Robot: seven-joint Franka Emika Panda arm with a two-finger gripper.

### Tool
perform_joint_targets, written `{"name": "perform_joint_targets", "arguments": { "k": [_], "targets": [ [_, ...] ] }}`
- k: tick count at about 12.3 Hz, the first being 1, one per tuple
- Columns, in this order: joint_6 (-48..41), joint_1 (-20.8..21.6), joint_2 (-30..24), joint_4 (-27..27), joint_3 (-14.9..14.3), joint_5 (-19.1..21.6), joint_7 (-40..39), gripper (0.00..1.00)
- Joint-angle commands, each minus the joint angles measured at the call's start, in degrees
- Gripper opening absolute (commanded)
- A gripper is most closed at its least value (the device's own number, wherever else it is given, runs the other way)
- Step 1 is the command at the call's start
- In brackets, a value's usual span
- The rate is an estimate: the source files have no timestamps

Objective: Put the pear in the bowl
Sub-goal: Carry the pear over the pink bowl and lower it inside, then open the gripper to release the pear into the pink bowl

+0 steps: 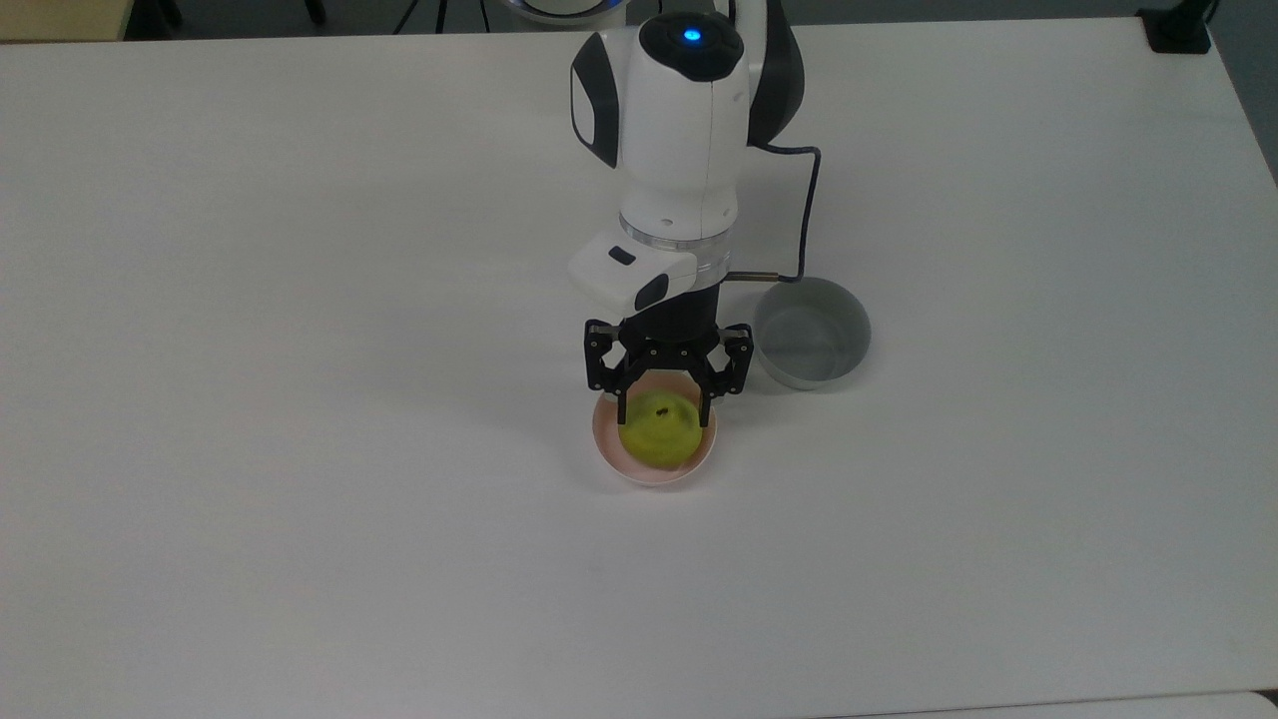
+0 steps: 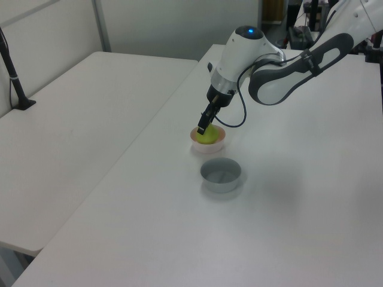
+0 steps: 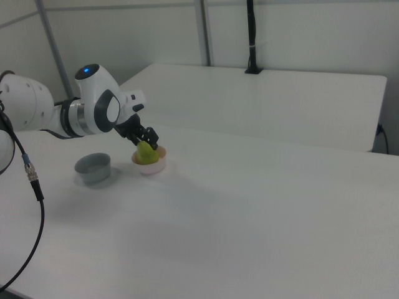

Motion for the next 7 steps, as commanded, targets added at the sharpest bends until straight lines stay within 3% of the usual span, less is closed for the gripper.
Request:
{"name": "perform_joint_targets", "arguments": {
  "k": [1,4,7],
  "targets": [
    [1.31,0.39,-0.30,-0.40,-0.71,0.14,1.13,1.00],
    [0.61,0.31,-1.97,-0.40,-1.15,0.49,1.13,1.00],
    [-7.90,-0.57,-5.92,-0.14,-1.15,0.67,0.78,1.00]
  ]
}}
